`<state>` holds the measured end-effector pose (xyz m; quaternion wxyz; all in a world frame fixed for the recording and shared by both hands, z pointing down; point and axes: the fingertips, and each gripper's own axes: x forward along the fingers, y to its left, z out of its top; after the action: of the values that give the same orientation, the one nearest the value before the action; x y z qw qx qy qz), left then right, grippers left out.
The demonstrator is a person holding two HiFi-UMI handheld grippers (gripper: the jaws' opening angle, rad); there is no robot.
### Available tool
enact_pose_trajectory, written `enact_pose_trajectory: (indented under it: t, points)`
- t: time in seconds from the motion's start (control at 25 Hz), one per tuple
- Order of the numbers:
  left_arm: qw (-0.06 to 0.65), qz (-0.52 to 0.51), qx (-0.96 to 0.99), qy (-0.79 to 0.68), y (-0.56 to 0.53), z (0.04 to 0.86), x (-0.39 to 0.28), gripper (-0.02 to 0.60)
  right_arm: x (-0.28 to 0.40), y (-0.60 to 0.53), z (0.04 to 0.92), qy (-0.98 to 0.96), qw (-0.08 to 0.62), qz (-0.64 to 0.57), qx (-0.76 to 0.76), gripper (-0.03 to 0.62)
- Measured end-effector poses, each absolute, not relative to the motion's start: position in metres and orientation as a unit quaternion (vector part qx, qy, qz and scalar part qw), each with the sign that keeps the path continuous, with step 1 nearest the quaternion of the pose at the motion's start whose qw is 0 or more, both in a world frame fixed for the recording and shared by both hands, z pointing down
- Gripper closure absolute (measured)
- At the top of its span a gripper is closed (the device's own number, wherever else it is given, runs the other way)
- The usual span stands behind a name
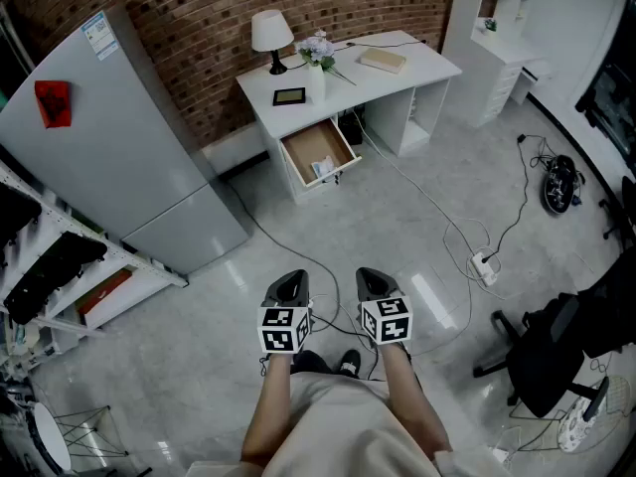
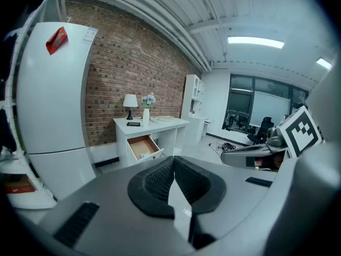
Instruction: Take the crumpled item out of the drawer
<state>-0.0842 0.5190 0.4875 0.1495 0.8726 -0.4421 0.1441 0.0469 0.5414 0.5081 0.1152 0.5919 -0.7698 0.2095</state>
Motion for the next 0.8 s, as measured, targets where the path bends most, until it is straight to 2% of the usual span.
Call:
enact_pose_trajectory:
  t: [0.52,0.8]
  points:
    - [0.150,0.157,0.867,-0.448,0.521,0.494,-0.089,0.565,0.056,0.536,0.515,-0.765,0.097,0.223,0.596,0.569]
    - [0.166,0.152,0.858,-0.461,0.483,0.503,-0.095,0.565,0.060,0.509,0.522,-0.776,0.088,0.239,0.577,0.569]
